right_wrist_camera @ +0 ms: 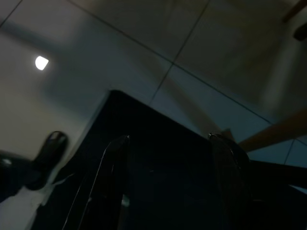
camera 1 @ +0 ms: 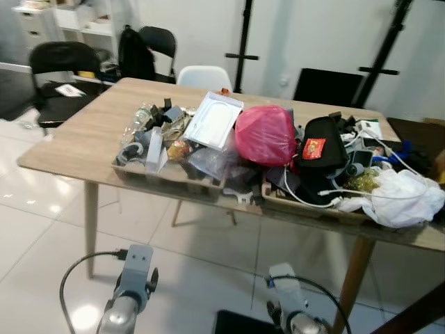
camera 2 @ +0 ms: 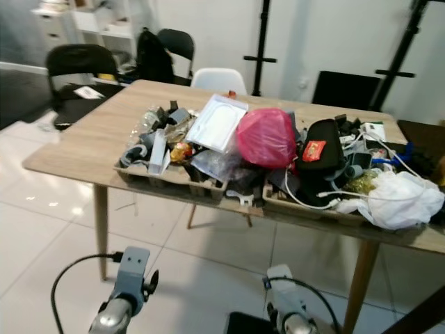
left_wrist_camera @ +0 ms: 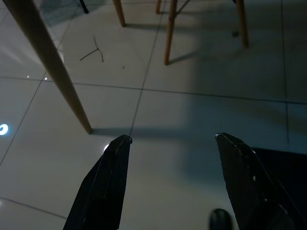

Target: Picking trash to rubbish bin

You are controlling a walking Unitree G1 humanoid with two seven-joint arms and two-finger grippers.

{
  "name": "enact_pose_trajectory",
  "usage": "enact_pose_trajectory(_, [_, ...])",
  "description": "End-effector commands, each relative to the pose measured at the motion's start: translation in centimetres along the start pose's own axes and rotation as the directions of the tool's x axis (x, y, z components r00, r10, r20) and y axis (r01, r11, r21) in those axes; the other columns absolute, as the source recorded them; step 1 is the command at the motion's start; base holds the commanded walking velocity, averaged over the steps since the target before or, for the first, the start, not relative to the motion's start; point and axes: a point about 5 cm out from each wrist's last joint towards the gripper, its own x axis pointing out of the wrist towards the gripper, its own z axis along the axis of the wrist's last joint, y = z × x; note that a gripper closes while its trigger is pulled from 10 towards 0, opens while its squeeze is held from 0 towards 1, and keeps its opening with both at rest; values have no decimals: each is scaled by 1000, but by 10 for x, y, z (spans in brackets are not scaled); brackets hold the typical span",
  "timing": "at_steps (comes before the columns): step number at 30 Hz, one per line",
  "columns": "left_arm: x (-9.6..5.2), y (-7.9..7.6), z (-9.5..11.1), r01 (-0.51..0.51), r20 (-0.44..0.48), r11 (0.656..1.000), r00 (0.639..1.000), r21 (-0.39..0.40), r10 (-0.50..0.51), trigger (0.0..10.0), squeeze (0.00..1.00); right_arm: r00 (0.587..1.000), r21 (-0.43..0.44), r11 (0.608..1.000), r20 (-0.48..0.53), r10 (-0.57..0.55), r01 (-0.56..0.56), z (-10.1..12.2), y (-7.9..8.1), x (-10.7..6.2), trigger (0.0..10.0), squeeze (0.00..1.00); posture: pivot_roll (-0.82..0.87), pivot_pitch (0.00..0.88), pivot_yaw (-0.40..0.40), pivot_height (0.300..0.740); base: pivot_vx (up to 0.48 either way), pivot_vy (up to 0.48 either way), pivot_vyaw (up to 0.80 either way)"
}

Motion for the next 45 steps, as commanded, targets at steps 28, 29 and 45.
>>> enact_pose_trajectory(28, [0,0,-2,-13,-15,1000,1000,7,13,10000,0,1000,27,1000,-27,-4,5,-6,0,-1,10000,0,7,46,-9,740,0,0,0])
enact_pose_trajectory(29, [0,0,-2,-13,-18,1000,1000,4,14,10000,0,1000,32,999,-28,-7,8,-6,0,-1,10000,0,6,46,-8,740,0,0,0])
enact_pose_trajectory(45, [0,2,-2,-30,-13,999,999,-11,30,10000,0,1000,34,999,-29,-10,11,-6,0,-1,10000,0,8,45,-9,740,0,0,0])
